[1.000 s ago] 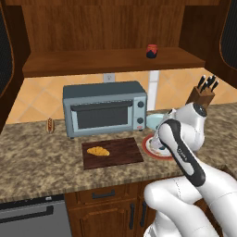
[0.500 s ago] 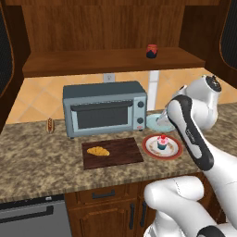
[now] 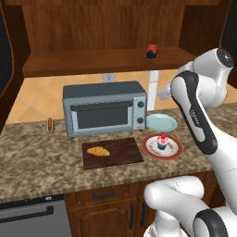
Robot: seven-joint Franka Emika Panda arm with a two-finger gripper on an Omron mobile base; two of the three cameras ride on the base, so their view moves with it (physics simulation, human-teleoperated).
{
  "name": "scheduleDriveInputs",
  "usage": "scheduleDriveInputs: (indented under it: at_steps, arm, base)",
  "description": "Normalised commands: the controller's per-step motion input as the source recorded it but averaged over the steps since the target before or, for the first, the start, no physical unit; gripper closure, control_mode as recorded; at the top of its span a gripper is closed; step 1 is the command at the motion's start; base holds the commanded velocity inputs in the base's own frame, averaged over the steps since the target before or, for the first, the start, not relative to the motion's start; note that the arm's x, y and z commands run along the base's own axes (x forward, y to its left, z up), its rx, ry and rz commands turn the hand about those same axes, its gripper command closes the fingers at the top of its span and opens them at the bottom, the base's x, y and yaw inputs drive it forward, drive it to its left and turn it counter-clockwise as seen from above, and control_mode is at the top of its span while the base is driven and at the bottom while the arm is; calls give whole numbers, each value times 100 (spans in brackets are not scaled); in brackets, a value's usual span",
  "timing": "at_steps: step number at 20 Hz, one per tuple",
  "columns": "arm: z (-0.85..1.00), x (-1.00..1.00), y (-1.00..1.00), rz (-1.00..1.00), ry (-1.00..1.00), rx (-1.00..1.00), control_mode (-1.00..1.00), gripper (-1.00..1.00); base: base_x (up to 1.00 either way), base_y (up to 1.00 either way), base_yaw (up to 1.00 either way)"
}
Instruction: From the different types of pastries on the counter, select a croissant and place it on the cutting board. Then retrieve a jar of jam from the cabinet and place it alongside the croissant on the cutting board.
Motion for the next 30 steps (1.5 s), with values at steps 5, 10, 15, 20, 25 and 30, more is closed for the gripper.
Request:
scheduleDriveInputs:
  at_steps: [5,10,15,20,25,30]
  arm:
    - [54,3,0,-11,-20,12,-100,-100]
    - [37,2,-10,-13,-19,11,-100,-100]
    - [5,3,2,-2,-2,0,-100,-100]
    - [6,12,-2,-32,-12,2,-100,-100]
    - [7,10,-3,-27,-16,6,-100,-100]
    - [3,12,-4,0,0,1,-100,-100]
  base:
    - [0,0,0]
    - [0,0,0]
    - [0,0,0]
    - [0,0,0]
    - [0,0,0]
    - [0,0,0]
